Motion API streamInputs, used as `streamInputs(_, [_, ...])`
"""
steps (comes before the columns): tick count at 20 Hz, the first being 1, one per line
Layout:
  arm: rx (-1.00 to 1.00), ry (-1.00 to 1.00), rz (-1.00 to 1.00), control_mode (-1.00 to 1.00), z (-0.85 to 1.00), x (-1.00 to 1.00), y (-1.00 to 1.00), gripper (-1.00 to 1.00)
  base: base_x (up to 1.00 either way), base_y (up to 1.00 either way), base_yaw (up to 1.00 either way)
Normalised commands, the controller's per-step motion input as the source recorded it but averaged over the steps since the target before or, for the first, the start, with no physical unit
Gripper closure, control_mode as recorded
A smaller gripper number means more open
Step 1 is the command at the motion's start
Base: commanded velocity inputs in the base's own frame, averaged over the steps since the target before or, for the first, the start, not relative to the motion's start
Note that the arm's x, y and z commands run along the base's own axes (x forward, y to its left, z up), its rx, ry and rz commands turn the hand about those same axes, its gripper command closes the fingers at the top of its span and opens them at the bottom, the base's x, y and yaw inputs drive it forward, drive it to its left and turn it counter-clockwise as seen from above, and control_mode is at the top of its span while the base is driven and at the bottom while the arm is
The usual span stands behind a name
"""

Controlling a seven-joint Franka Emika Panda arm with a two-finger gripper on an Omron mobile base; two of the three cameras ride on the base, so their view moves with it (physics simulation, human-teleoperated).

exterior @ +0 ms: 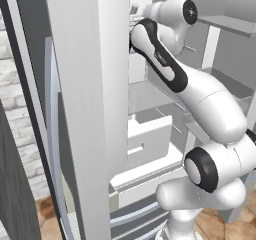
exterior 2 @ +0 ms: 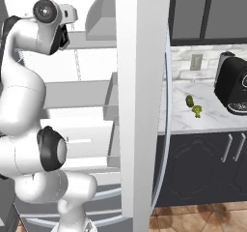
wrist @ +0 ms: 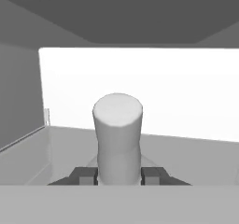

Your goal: Place the liquor on the top shelf of the fridge to keep it out of children's reach, and place the broccoli and cucumber on lower shelves for easy access.

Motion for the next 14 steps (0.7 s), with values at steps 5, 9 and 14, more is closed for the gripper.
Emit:
streamInputs(5, [0.0, 0.01, -0.01, -1.0, 0.0, 0.54, 0.1, 1.0, 0.0, 0.0, 0.0])
streamInputs(9, [0.0, 0.08, -0.01, -1.0, -0.01, 0.54, 0.1, 1.0, 0.0, 0.0, 0.0])
streamInputs(14, [0.0, 0.08, -0.01, -1.0, -0.03, 0.52, 0.14, 1.0, 0.0, 0.0, 0.0])
